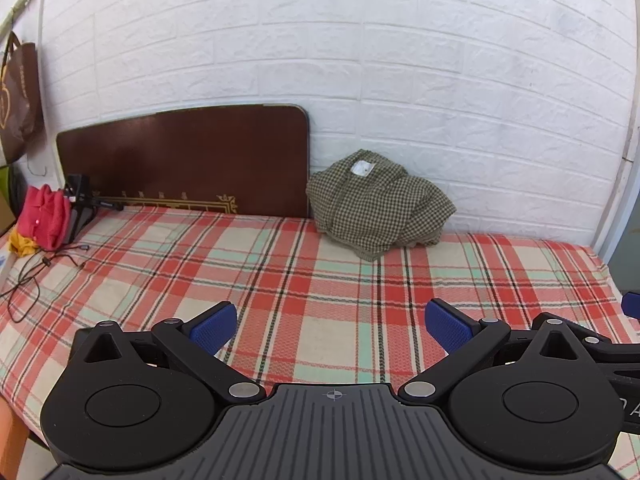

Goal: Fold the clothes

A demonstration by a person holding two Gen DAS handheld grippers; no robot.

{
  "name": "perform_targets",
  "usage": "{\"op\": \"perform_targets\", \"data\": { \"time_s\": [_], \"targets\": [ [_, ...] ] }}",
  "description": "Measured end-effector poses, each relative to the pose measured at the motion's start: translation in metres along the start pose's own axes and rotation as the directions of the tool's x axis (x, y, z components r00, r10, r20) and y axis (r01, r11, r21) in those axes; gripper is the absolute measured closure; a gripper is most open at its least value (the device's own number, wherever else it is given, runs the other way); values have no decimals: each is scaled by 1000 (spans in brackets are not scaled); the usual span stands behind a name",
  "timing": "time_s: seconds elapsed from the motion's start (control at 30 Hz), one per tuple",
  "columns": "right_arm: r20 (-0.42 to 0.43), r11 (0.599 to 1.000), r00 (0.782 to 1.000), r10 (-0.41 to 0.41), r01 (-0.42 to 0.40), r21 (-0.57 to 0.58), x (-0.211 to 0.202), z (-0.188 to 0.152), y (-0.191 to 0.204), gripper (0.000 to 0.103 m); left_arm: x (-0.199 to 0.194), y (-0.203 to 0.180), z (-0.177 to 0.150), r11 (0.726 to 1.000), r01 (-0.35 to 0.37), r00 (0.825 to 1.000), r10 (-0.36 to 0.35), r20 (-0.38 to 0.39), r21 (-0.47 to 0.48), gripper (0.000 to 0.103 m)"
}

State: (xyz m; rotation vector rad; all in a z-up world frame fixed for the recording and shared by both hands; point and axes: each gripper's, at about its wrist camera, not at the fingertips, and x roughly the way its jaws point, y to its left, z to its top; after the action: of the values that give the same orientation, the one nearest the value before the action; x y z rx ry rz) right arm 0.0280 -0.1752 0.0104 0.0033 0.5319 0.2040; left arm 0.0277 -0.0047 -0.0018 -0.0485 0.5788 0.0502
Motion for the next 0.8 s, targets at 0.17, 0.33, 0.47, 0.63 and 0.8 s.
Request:
{"op": "perform_targets", "data": {
  "time_s": [0.17, 0.33, 0.47, 0.63, 0.8],
  "targets": [
    [-3, 1000, 1000, 0, 0, 0, 3, 1, 0, 0, 1, -1, 1, 1000, -7, 1000, 7, -5, -1, 0],
    [-5, 1000, 1000, 3, -3, 1, 7, 1, -2, 0, 2, -2, 2, 1000, -15, 1000, 15, -7, -1, 0],
    [-13, 1000, 1000, 12, -12, 5, 15, 2, -3, 0, 4, -2, 2, 1000, -18, 1000, 18, -7, 1, 0],
    [-23, 1000, 999, 23, -22, 9, 26, 3, -6, 0, 13, -3, 4, 1000, -19, 1000, 19, -11, 2, 0],
    [-33, 999, 999, 33, -33, 13, 36, 3, -8, 0, 33, -3, 6, 999, -44, 999, 44, -21, 5, 0]
  ]
}}
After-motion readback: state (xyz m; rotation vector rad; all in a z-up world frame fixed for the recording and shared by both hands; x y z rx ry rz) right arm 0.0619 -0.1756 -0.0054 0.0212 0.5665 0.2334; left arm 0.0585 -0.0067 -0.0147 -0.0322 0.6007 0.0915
